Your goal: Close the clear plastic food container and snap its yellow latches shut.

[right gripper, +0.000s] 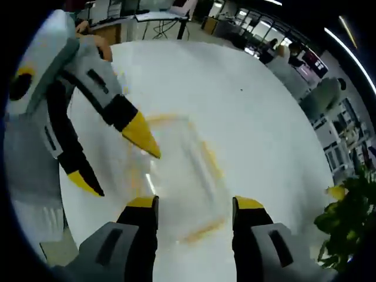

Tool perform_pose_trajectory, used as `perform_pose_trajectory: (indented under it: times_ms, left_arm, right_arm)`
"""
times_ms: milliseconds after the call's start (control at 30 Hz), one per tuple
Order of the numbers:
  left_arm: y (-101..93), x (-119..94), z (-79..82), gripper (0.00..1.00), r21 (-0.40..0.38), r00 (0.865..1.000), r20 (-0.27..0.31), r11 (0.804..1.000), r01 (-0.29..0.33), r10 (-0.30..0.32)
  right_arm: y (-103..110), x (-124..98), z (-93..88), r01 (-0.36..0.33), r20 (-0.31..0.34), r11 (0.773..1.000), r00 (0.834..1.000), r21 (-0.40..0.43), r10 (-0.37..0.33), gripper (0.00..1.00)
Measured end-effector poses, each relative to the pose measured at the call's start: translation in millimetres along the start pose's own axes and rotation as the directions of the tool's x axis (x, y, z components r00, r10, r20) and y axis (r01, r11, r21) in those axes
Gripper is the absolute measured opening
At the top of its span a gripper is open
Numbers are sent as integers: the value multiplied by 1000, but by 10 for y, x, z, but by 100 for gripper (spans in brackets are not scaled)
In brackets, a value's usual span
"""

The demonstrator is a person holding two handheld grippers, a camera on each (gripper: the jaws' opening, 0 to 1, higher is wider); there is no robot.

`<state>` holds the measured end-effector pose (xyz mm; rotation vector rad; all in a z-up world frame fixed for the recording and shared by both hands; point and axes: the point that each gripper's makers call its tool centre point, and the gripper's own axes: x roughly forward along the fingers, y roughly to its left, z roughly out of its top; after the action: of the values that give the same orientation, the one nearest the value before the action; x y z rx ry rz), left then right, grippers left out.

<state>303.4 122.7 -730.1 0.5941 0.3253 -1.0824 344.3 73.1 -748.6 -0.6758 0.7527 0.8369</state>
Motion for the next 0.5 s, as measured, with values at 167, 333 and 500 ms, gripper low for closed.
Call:
perform_pose_trajectory:
  times_ms: [167,333,500]
  left_arm:
    - [325,-127,-214,68,-106,990,20,985,-138,141]
    - [471,-144,-588,77,-209,973,-65,951,-229,220]
    - [399,-65,-719,98,-342,979,-48,917,-203,199]
  right_arm:
    - [-26,-151,-166,29,110,990,993,138,-44,60]
    - [44,-156,-404,37,112,983,992,182,-58,79]
    - [74,-37,-553,60,106,970,991,235,-87,89]
